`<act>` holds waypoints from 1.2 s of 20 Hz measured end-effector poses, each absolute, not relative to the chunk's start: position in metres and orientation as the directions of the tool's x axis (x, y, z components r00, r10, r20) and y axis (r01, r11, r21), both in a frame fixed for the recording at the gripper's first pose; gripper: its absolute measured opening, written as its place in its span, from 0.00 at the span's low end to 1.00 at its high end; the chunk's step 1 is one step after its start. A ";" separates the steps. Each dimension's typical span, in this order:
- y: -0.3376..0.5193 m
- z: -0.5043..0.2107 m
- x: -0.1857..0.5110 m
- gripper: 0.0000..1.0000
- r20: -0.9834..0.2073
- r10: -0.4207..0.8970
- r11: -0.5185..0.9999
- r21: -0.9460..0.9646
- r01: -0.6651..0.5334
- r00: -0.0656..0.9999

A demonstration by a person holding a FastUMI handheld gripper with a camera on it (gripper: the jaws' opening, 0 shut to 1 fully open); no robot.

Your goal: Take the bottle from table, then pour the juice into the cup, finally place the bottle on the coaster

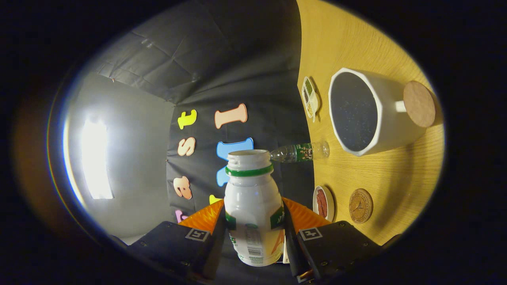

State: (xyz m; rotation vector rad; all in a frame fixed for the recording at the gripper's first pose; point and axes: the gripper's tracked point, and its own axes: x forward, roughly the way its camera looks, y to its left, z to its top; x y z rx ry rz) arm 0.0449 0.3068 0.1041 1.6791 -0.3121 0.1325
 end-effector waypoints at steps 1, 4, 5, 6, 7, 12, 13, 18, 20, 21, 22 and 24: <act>0.306 0.105 0.043 0.68 0.269 -0.130 -0.119 0.951 -0.284 0.954; 0.307 0.103 0.046 0.68 0.261 -0.126 -0.126 0.953 -0.276 0.957; 0.308 0.105 0.045 0.68 0.263 -0.124 -0.130 0.952 -0.279 0.957; 0.308 0.106 0.044 0.68 0.266 -0.125 -0.135 0.950 -0.282 0.956; 0.308 0.106 0.043 0.68 0.267 -0.126 -0.137 0.949 -0.283 0.955; 0.309 0.109 0.042 0.67 0.272 -0.125 -0.146 0.946 -0.289 0.954; 0.309 0.110 0.042 0.67 0.273 -0.124 -0.148 0.945 -0.290 0.954; 0.312 0.112 0.044 0.68 0.280 -0.123 -0.162 0.941 -0.298 0.952; 0.313 0.113 0.045 0.68 0.283 -0.124 -0.172 0.938 -0.302 0.951; 0.314 0.114 0.045 0.68 0.286 -0.124 -0.175 0.936 -0.304 0.950; 0.314 0.114 0.045 0.68 0.285 -0.123 -0.176 0.936 -0.304 0.950; 0.315 0.114 0.043 0.68 0.289 -0.124 -0.181 0.934 -0.308 0.949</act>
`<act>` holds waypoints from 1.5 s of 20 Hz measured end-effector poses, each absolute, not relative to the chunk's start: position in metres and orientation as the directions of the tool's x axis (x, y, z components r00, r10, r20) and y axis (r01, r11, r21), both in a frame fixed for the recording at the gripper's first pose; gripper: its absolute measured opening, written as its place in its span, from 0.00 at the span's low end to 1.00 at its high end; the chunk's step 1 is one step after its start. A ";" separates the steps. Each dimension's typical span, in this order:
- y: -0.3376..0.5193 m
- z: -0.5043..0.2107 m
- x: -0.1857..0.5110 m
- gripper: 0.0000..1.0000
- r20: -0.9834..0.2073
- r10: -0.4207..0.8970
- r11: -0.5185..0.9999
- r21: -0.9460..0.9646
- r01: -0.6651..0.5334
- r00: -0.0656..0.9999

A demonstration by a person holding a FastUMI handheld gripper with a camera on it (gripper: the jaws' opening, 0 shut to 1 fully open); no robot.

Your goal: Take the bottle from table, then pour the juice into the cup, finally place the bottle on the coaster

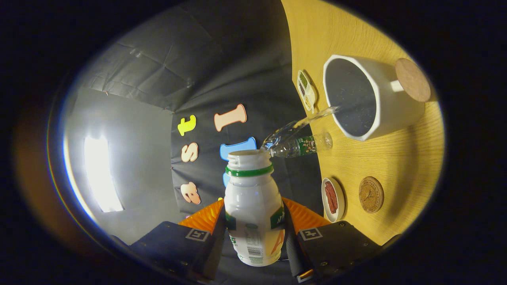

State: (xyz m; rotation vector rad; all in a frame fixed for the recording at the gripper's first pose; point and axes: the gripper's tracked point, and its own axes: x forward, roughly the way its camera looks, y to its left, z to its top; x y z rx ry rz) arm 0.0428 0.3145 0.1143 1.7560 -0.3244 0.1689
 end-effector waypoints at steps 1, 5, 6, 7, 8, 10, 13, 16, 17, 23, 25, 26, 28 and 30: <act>0.315 0.115 0.039 0.68 0.290 -0.124 -0.185 0.933 -0.309 0.949; 0.317 0.116 0.041 0.67 0.293 -0.123 -0.196 0.929 -0.313 0.948; 0.317 0.115 0.042 0.68 0.294 -0.124 -0.199 0.928 -0.314 0.948; 0.318 0.116 0.041 0.68 0.295 -0.125 -0.203 0.927 -0.315 0.947; 0.317 0.116 0.042 0.67 0.297 -0.126 -0.208 0.925 -0.318 0.946; 0.317 0.117 0.042 0.68 0.298 -0.128 -0.212 0.923 -0.320 0.946; 0.317 0.117 0.042 0.67 0.300 -0.129 -0.219 0.921 -0.322 0.945; 0.318 0.118 0.042 0.67 0.301 -0.131 -0.227 0.918 -0.324 0.945; 0.318 0.119 0.041 0.68 0.301 -0.131 -0.230 0.918 -0.324 0.945; 0.316 0.119 0.039 0.68 0.303 -0.137 -0.249 0.911 -0.329 0.943; 0.314 0.120 0.038 0.68 0.305 -0.144 -0.258 0.907 -0.333 0.941; 0.313 0.121 0.039 0.67 0.306 -0.149 -0.261 0.905 -0.336 0.940; 0.311 0.119 0.037 0.67 0.306 -0.154 -0.267 0.902 -0.338 0.939; 0.309 0.120 0.036 0.67 0.306 -0.159 -0.275 0.899 -0.340 0.939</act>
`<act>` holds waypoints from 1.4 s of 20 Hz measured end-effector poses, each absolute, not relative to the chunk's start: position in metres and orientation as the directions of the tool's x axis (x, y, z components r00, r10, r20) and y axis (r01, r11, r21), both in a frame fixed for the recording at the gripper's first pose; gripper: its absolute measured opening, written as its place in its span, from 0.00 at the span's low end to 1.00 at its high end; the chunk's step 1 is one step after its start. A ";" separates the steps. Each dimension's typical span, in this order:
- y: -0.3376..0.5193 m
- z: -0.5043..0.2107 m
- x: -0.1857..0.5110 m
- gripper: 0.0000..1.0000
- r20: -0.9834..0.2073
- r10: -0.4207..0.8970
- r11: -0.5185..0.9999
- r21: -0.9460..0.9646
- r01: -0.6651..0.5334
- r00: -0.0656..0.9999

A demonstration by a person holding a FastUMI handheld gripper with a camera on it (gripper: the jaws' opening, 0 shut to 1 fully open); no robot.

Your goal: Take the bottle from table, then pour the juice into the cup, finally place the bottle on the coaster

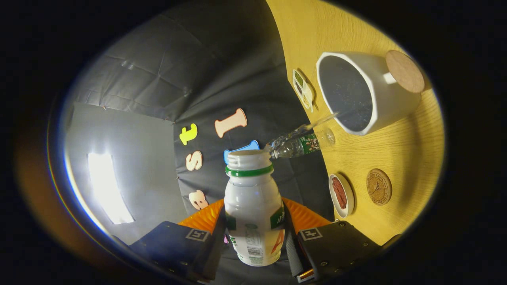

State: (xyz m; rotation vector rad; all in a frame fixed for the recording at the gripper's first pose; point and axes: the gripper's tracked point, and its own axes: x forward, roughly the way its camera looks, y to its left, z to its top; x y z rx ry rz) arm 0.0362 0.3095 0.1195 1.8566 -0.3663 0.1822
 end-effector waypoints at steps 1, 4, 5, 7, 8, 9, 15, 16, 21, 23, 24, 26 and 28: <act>0.309 0.119 0.036 0.67 0.306 -0.161 -0.278 0.898 -0.341 0.938; 0.307 0.120 0.035 0.68 0.307 -0.166 -0.291 0.893 -0.344 0.937; 0.305 0.120 0.035 0.68 0.307 -0.167 -0.295 0.891 -0.344 0.937; 0.304 0.118 0.034 0.67 0.307 -0.165 -0.300 0.890 -0.344 0.937; 0.303 0.117 0.034 0.67 0.306 -0.166 -0.302 0.889 -0.344 0.937; 0.303 0.119 0.034 0.67 0.306 -0.166 -0.307 0.887 -0.344 0.937; 0.301 0.120 0.035 0.68 0.305 -0.175 -0.327 0.879 -0.348 0.936; 0.300 0.120 0.035 0.68 0.304 -0.177 -0.329 0.878 -0.348 0.936; 0.296 0.121 0.037 0.68 0.299 -0.186 -0.345 0.872 -0.347 0.936; 0.295 0.122 0.037 0.68 0.296 -0.189 -0.351 0.870 -0.346 0.936; 0.293 0.122 0.038 0.68 0.295 -0.191 -0.355 0.869 -0.346 0.936; 0.292 0.122 0.037 0.68 0.293 -0.194 -0.361 0.866 -0.346 0.936; 0.291 0.121 0.038 0.68 0.289 -0.199 -0.368 0.864 -0.345 0.936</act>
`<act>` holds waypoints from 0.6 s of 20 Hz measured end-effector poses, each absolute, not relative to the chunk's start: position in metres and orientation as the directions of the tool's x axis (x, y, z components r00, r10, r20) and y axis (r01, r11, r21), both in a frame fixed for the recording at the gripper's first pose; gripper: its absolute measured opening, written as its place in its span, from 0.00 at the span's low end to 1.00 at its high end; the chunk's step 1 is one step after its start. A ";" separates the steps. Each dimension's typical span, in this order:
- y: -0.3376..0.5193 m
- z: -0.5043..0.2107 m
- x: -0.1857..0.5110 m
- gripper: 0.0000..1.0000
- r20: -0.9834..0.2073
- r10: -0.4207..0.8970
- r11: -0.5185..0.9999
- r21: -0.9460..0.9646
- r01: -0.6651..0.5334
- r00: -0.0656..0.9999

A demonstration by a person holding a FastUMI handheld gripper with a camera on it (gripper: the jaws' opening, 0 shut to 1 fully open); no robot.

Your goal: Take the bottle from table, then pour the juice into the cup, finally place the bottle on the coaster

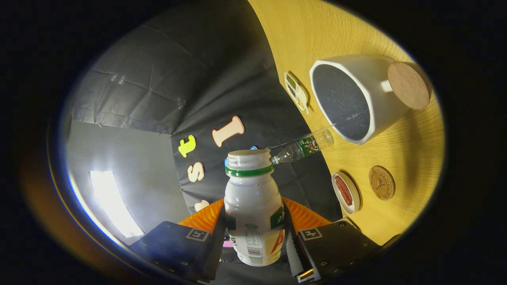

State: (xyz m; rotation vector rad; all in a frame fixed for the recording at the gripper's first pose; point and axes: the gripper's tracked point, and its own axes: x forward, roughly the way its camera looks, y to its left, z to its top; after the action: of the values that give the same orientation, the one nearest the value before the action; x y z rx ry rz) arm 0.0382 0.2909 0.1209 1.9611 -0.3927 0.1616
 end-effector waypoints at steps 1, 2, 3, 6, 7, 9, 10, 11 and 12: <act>0.289 0.122 0.038 0.68 0.288 -0.202 -0.372 0.861 -0.345 0.936; 0.288 0.121 0.038 0.68 0.286 -0.204 -0.378 0.859 -0.345 0.936; 0.287 0.122 0.038 0.67 0.285 -0.207 -0.383 0.856 -0.346 0.936; 0.285 0.123 0.040 0.68 0.284 -0.214 -0.397 0.849 -0.349 0.935; 0.284 0.123 0.042 0.68 0.282 -0.218 -0.402 0.846 -0.350 0.934; 0.281 0.123 0.042 0.68 0.279 -0.223 -0.412 0.841 -0.350 0.934; 0.280 0.123 0.043 0.68 0.277 -0.227 -0.417 0.839 -0.350 0.934; 0.280 0.123 0.044 0.68 0.276 -0.228 -0.421 0.837 -0.351 0.934; 0.279 0.123 0.044 0.68 0.274 -0.230 -0.424 0.835 -0.349 0.934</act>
State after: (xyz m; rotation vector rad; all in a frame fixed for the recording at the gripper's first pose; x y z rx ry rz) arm 0.0444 0.2794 0.1233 2.0286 -0.4146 0.1418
